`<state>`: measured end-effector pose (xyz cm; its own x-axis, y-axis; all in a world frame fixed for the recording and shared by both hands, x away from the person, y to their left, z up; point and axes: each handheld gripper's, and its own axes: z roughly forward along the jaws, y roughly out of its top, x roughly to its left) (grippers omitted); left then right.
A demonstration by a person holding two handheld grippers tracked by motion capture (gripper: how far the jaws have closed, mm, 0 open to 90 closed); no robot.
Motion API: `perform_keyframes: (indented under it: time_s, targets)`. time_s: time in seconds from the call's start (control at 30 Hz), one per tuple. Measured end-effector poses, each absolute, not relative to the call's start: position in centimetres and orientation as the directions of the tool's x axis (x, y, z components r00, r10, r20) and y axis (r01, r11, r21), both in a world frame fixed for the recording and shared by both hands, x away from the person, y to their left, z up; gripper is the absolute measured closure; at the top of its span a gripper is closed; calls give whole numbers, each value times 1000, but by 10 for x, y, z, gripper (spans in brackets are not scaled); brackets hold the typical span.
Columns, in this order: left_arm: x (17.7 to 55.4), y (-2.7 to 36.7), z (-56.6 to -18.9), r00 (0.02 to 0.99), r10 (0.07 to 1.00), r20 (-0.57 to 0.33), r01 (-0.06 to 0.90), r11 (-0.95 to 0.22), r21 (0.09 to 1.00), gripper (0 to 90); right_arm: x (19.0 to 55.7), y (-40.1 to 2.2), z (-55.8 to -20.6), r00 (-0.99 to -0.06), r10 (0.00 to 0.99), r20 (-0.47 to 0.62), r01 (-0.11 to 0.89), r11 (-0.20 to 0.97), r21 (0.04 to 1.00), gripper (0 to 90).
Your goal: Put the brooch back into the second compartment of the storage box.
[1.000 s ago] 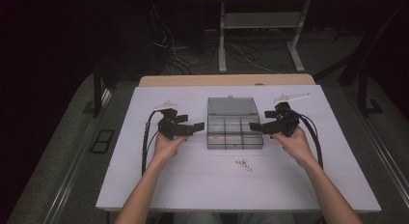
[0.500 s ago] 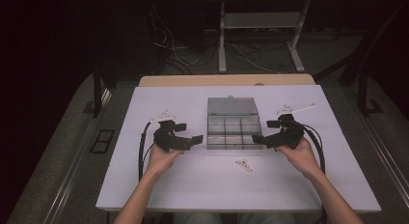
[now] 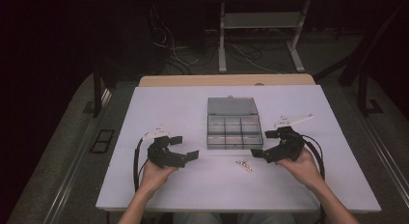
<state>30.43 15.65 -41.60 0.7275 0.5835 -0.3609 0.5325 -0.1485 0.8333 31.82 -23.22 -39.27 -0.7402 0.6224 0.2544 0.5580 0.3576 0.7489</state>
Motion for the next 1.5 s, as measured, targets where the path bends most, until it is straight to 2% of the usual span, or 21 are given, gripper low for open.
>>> perform_keyframes:
  time_s: [0.33, 0.57, 0.87, 0.97, 1.07, 1.33, 1.5]
  targets:
    - [281, 160, -424, 746, 562, -357, 532, -180, 828, 0, 310, -219, -405, -763, 594, 256, 563, 415, 715, 5]
    - [274, 157, -430, 773, 518, -365, 534, -221, 816, 0, 307, -207, -416, -781, 569, 256, 565, 472, 676, 5]
    - [267, 154, -429, 787, 487, -379, 529, -216, 821, 0, 306, -197, -429, -796, 547, 259, 571, 535, 623, 6]
    - [265, 154, -429, 786, 487, -382, 528, -205, 824, 0, 306, -193, -431, -808, 530, 258, 559, 550, 620, 142]
    - [264, 153, -429, 786, 490, -376, 525, -209, 825, 0, 306, -191, -433, -806, 542, 237, 558, 561, 611, 154]
    - [266, 149, -433, 796, 480, -368, 521, -234, 821, 0, 305, -189, -437, -803, 549, 232, 560, 563, 608, 375]
    - [266, 147, -433, 804, 472, -363, 517, -250, 819, 0, 304, -188, -437, -798, 560, 223, 563, 562, 605, 467]
